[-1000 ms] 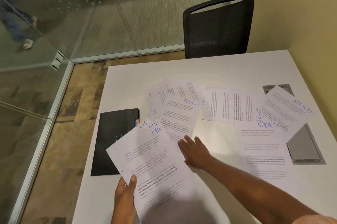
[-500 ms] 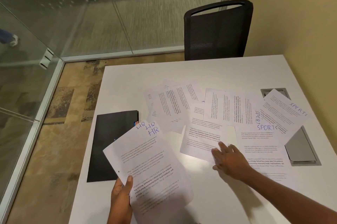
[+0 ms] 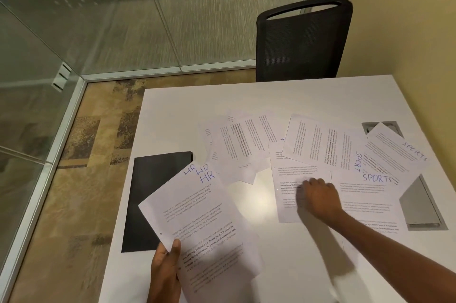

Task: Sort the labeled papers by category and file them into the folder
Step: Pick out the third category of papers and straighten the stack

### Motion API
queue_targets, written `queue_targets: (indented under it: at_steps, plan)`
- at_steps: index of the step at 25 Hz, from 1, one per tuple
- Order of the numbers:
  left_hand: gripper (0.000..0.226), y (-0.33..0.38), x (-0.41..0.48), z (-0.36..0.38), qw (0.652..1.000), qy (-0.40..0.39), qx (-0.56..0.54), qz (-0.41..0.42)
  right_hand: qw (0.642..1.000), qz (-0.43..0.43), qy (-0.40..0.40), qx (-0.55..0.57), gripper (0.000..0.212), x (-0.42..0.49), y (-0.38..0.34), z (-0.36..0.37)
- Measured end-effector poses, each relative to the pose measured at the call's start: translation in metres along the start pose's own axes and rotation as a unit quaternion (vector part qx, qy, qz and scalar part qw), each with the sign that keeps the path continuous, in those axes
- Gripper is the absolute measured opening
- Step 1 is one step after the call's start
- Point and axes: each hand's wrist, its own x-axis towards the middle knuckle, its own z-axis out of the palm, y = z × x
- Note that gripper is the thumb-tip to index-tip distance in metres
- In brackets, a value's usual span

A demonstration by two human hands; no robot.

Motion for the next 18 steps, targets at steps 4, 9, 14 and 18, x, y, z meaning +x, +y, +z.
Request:
queue_targets:
  at_steps: [4, 9, 14, 18]
  plan:
    - [0.037, 0.005, 0.008, 0.003, 1.0, 0.001, 0.029, 0.01, 0.993, -0.09, 0.025, 0.076, 0.028, 0.056, -0.084, -0.019]
    - [0.041, 0.008, 0.024, 0.0, 0.999, 0.026, 0.019, -0.002, 0.984, -0.089, -0.04, 0.151, 0.096, 0.123, -0.177, -0.023]
    - [0.023, 0.009, 0.038, -0.007, 0.999, 0.035, 0.027, 0.004, 0.98, -0.155, -0.099, 0.072, 0.132, 0.133, -0.204, -0.01]
    - [0.013, 0.006, 0.045, -0.009, 0.999, 0.04, 0.027, -0.007, 0.966, -0.24, -0.092, 0.01, 0.13, 0.147, -0.182, -0.004]
